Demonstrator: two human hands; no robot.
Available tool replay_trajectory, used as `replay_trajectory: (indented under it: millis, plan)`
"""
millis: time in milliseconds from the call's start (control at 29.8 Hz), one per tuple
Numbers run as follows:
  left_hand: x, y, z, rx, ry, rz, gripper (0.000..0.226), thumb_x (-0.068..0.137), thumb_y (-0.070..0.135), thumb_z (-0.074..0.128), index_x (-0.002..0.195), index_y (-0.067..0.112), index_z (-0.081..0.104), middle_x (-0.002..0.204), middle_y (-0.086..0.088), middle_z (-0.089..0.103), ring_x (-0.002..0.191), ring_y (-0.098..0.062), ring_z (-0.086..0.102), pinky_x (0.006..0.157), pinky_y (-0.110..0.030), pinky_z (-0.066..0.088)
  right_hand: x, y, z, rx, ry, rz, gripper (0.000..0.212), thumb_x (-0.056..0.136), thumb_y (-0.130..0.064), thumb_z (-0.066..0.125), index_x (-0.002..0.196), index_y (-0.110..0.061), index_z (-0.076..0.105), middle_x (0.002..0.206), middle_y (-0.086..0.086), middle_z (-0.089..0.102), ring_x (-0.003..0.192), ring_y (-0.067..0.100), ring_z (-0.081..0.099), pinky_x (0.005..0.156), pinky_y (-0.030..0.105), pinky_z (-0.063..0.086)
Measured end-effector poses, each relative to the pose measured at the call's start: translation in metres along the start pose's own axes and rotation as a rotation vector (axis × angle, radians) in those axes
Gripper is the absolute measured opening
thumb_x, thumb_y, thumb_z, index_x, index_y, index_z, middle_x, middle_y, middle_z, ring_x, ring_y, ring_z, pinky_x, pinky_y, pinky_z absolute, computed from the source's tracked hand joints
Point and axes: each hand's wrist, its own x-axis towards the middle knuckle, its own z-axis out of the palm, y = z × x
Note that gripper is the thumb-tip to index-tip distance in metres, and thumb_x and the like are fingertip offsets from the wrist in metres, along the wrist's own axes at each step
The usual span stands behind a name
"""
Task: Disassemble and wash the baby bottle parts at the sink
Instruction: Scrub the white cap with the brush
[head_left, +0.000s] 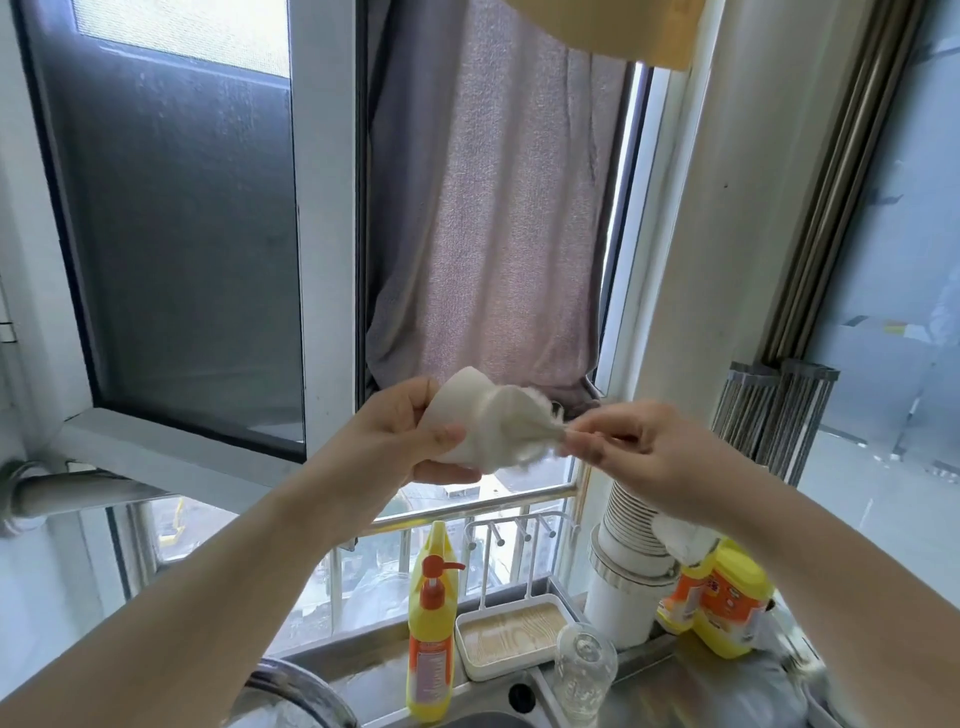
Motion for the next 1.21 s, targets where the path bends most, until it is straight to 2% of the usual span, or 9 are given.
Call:
replay_trajectory:
  millis: [168,302,437,571,705,840,974,1108,1209]
  plan:
    - [0.006,0.001,0.008,-0.032,0.004,0.039,0.027,0.078,0.026,0.056,0.102,0.018,0.065,0.089,0.005,0.071,0.086,-0.017,0.069,0.066,-0.030,0.059,0.007,0.001,-0.005,0.054,0.144,-0.027,0.026,0.079,-0.052,0.046,0.084,-0.035,0.065,0.041,-0.011,0.044,0.039,0.004,0.031,0.041,0.015,0.025]
    - [0.005,0.003,0.011,0.054,-0.022,0.021,0.016,0.088,0.011,0.053,0.100,0.010,0.064,0.083,0.004,0.072,0.083,-0.016,0.070,0.066,-0.029,0.059,-0.001,0.002,-0.010,0.074,0.012,0.018,0.028,0.074,-0.053,0.048,0.081,-0.033,0.066,0.043,-0.009,0.043,0.039,0.003,0.030,0.040,0.012,0.025]
    - [0.005,0.000,0.016,0.069,-0.059,0.012,0.017,0.090,0.004,0.051,0.103,0.006,0.061,0.089,-0.002,0.069,0.087,-0.016,0.069,0.069,-0.029,0.059,0.007,0.002,-0.011,0.080,0.136,-0.021,0.029,0.075,-0.056,0.047,0.083,-0.036,0.066,0.042,-0.010,0.044,0.040,0.003,0.030,0.041,0.014,0.026]
    - [0.000,0.000,0.012,0.015,-0.058,0.037,0.015,0.084,0.008,0.053,0.097,0.009,0.062,0.086,-0.001,0.070,0.085,-0.025,0.069,0.069,-0.030,0.059,-0.003,0.002,-0.016,0.086,-0.032,0.014,0.025,0.079,-0.050,0.050,0.083,-0.031,0.066,0.044,-0.010,0.046,0.040,0.003,0.032,0.039,0.013,0.027]
    - [-0.001,-0.001,0.016,-0.006,-0.059,0.054,0.023,0.078,0.019,0.056,0.099,0.014,0.063,0.085,0.005,0.071,0.086,-0.021,0.069,0.069,-0.030,0.059,0.004,0.003,-0.017,0.068,0.135,-0.019,0.020,0.080,-0.050,0.048,0.082,-0.037,0.064,0.042,-0.010,0.046,0.039,0.004,0.031,0.040,0.014,0.026]
    - [-0.005,-0.001,0.014,0.003,-0.030,0.074,0.031,0.076,0.023,0.056,0.103,0.011,0.065,0.089,0.000,0.072,0.088,-0.023,0.069,0.068,-0.033,0.059,-0.002,-0.001,-0.015,0.068,-0.014,-0.049,0.027,0.075,-0.055,0.049,0.082,-0.034,0.065,0.047,-0.007,0.049,0.042,0.006,0.034,0.041,0.015,0.028]
    - [-0.004,-0.001,0.011,0.020,-0.042,0.046,0.033,0.076,0.021,0.056,0.105,0.008,0.064,0.096,-0.005,0.072,0.092,-0.023,0.069,0.072,-0.033,0.059,0.002,0.002,-0.017,0.068,0.118,-0.022,0.022,0.077,-0.052,0.048,0.081,-0.038,0.064,0.045,-0.007,0.046,0.041,0.004,0.032,0.041,0.014,0.027]
    - [-0.005,0.000,0.009,0.049,-0.053,0.046,0.026,0.079,0.015,0.056,0.103,0.009,0.065,0.095,-0.009,0.073,0.090,-0.024,0.070,0.071,-0.029,0.059,0.001,-0.005,-0.014,0.037,-0.007,-0.055,0.026,0.076,-0.054,0.050,0.083,-0.035,0.066,0.049,-0.007,0.051,0.043,0.005,0.035,0.042,0.015,0.029]
    - [-0.005,-0.002,0.007,0.038,-0.037,0.031,0.025,0.078,0.014,0.058,0.102,0.010,0.066,0.093,-0.005,0.073,0.090,-0.026,0.069,0.071,-0.029,0.059,0.004,-0.003,-0.023,-0.008,0.056,0.020,0.027,0.079,-0.048,0.048,0.086,-0.030,0.066,0.043,-0.012,0.049,0.038,0.003,0.034,0.039,0.013,0.028]
